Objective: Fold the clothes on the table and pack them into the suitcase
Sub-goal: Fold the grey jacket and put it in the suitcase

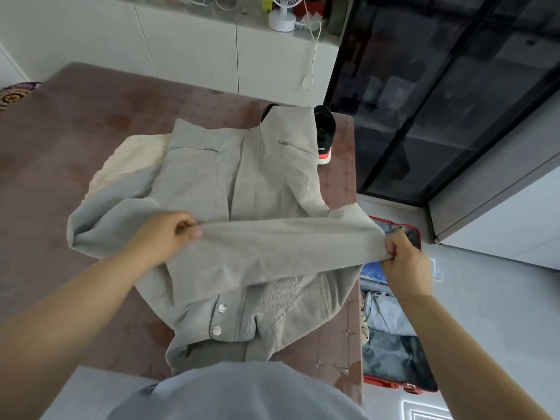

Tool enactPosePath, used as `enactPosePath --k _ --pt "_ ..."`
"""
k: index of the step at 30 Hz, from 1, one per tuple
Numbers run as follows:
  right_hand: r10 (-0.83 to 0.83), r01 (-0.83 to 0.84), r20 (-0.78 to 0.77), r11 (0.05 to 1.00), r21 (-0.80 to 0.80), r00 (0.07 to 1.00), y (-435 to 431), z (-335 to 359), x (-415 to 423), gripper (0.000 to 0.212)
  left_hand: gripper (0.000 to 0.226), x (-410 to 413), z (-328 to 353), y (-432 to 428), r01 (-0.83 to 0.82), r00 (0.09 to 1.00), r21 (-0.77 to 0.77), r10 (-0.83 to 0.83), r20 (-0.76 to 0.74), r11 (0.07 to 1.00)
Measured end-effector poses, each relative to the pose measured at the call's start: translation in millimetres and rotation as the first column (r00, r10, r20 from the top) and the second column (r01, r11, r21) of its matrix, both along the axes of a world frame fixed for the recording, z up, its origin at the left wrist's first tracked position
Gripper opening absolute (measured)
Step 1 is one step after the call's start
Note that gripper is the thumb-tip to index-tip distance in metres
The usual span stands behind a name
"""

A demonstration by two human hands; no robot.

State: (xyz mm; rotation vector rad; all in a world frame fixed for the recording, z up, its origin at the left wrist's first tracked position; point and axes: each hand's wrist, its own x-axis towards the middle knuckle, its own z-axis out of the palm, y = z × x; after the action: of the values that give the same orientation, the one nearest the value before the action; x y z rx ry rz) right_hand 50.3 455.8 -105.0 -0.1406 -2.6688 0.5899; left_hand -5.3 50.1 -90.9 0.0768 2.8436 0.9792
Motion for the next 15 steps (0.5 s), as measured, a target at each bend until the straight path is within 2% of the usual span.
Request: enactPosePath --k 1,3,5,7,9,10,12,13,14,15 --pt "-0.059 0.051 0.181 0.997 0.050 0.982 0 -7 3 0.022 0.011 -5 6 0 -0.031 0.998 0.023 0.032 -0.047 0.999" --pt "-0.126 0.030 0.561 0.984 0.177 0.819 -1 -22 12 0.015 0.013 -11 6 2 -0.014 0.998 -0.015 0.013 -0.065 1.000" --pt "-0.133 0.018 0.730 0.986 0.163 0.670 0 -35 21 0.031 0.021 -9 -5 9 0.064 0.997 -0.209 -0.072 -0.031 0.976" --pt "-0.020 0.003 0.775 1.000 0.024 0.631 7 -40 20 0.057 0.032 -4 -15 11 0.078 0.993 -0.368 -0.104 -0.051 0.926" --pt "0.145 0.002 0.773 0.983 -0.186 0.617 9 -29 9 0.079 0.035 -2 -8 10 0.015 0.993 -0.312 -0.050 -0.105 0.950" --pt "0.207 0.063 0.735 0.945 -0.321 0.646 11 -25 0 0.078 0.036 -2 -2 9 -0.018 0.995 -0.236 -0.006 -0.101 0.972" --pt "0.193 0.291 0.655 0.779 -0.555 0.731 5 -13 -20 0.060 0.037 -4 10 10 -0.043 0.999 -0.079 0.041 -0.016 0.996" --pt "0.139 0.377 0.653 0.720 -0.583 0.744 4 -13 -29 0.054 0.038 -5 16 12 -0.043 0.998 -0.018 0.044 0.046 0.999" --pt "0.105 0.402 0.660 0.719 -0.567 0.744 2 -15 -36 0.054 0.039 -6 22 14 -0.049 0.993 0.034 0.044 0.113 0.998" --pt "0.095 0.393 0.684 0.757 -0.521 0.723 -1 -16 -41 0.047 0.038 -7 27 15 -0.062 0.984 0.069 0.049 0.170 0.996"
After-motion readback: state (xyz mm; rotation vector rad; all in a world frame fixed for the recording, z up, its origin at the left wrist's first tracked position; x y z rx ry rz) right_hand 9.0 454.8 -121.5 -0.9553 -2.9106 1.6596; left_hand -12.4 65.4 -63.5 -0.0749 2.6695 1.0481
